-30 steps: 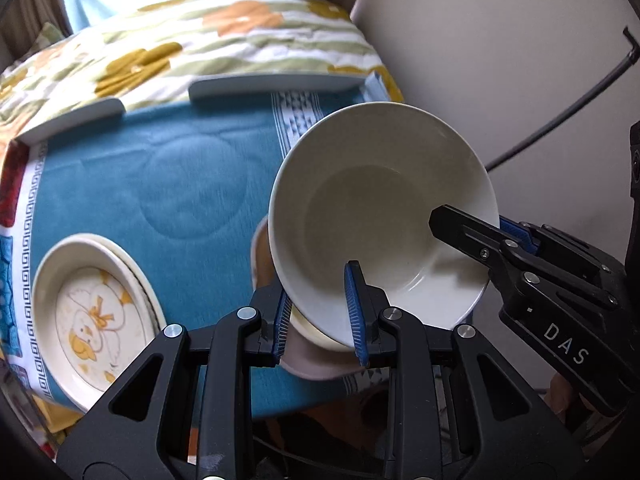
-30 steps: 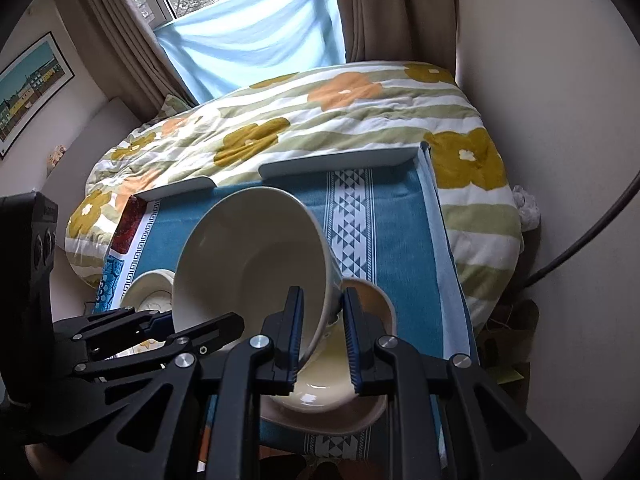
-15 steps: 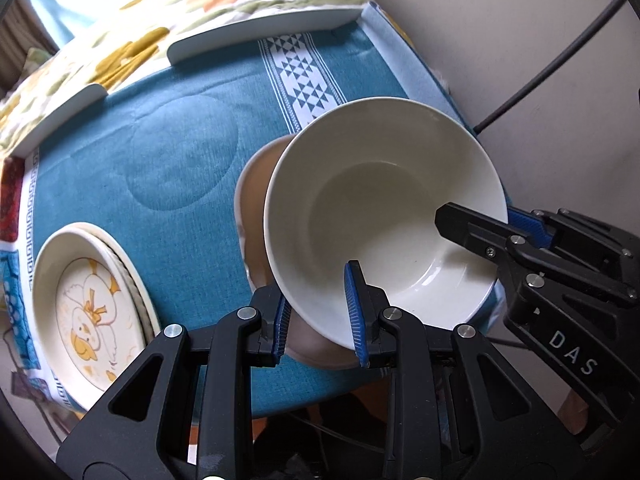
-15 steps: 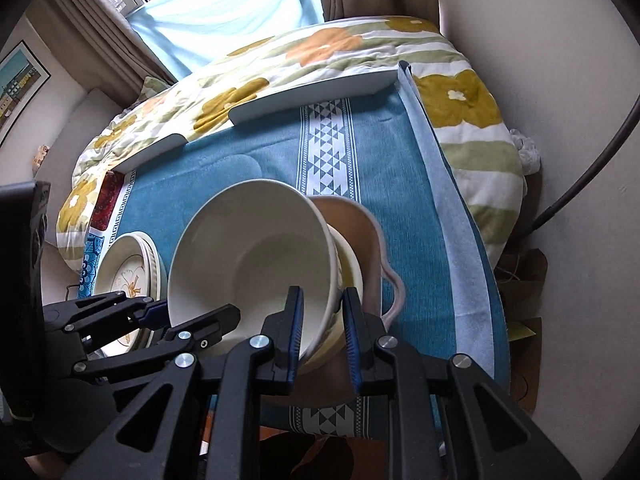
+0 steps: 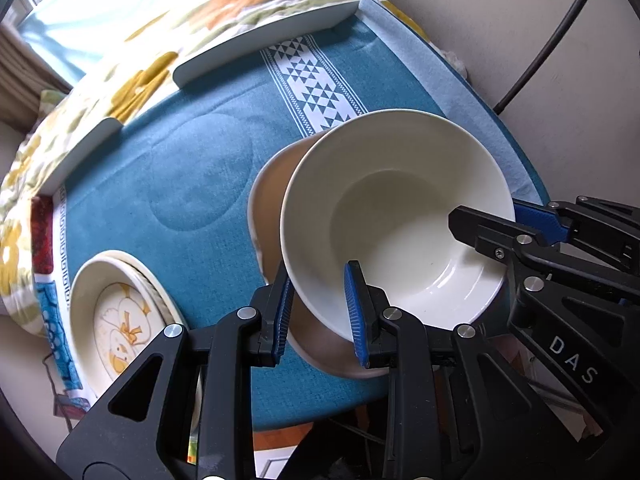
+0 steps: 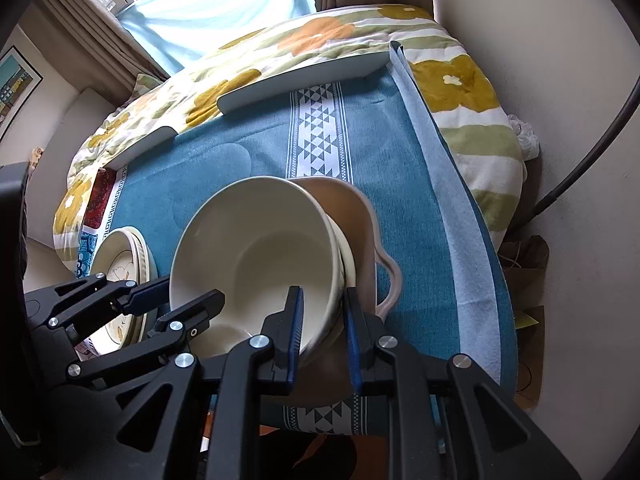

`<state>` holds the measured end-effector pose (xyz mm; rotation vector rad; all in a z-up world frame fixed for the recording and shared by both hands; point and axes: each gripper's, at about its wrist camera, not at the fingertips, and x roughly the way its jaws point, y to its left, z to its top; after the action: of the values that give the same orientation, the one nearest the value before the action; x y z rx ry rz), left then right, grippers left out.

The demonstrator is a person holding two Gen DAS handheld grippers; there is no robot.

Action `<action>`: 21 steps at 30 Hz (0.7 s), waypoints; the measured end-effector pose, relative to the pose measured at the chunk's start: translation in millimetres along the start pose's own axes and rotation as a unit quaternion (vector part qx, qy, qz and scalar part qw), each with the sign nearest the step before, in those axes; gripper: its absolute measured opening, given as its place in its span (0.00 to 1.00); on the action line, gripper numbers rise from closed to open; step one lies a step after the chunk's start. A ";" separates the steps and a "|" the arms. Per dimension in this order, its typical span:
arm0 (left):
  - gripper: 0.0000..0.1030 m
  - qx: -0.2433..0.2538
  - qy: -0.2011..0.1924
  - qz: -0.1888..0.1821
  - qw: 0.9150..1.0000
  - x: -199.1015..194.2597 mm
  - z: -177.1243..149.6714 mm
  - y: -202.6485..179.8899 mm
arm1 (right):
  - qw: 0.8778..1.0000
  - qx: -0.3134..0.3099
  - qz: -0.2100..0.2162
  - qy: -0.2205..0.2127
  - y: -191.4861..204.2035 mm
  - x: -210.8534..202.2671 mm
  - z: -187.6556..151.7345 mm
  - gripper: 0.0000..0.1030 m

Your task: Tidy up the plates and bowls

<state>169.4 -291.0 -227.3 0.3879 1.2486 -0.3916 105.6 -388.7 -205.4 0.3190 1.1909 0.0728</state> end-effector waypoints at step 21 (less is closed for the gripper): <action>0.23 -0.035 -0.070 0.007 0.997 -56.6 4.8 35.4 | 0.999 -0.003 0.015 -0.040 -5.4 -50.6 6.8 0.18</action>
<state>175.5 -258.3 -169.2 0.3037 1.1186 -0.3568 92.3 -406.5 -159.2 0.3316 1.1066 0.0890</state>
